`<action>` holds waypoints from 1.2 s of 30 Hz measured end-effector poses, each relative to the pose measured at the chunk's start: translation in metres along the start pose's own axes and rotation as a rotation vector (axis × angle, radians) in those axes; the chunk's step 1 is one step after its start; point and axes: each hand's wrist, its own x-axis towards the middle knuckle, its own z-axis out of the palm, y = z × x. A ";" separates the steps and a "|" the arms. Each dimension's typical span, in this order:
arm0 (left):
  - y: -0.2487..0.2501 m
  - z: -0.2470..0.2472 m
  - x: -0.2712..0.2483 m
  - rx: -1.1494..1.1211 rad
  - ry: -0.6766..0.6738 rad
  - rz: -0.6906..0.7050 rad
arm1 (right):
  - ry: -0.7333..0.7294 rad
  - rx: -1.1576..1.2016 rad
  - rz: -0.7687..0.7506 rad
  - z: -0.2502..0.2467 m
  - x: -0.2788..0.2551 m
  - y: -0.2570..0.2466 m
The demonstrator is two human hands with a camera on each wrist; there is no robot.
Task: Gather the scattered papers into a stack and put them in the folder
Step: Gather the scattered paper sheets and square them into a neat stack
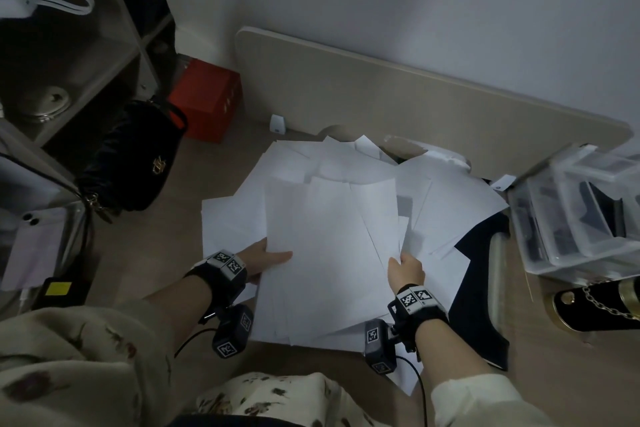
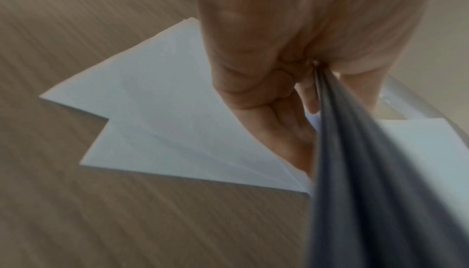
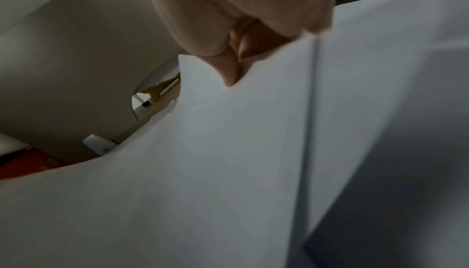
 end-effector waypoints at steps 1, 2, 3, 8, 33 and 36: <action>0.002 0.002 -0.002 0.003 0.007 0.009 | 0.013 -0.009 0.004 0.001 0.000 -0.001; 0.002 0.003 -0.003 0.007 0.018 0.014 | 0.027 -0.015 -0.001 0.001 -0.001 -0.002; 0.002 0.003 -0.004 0.016 0.023 0.017 | 0.042 -0.020 -0.012 0.001 -0.001 -0.002; 0.001 -0.002 -0.004 0.035 0.071 0.039 | 0.105 -0.019 -0.009 -0.008 -0.002 -0.002; -0.006 -0.019 -0.001 0.088 0.397 0.113 | 0.368 0.361 -0.002 -0.036 -0.030 0.001; -0.011 -0.029 0.005 -0.009 0.363 0.125 | 0.147 0.259 0.108 -0.036 -0.027 0.011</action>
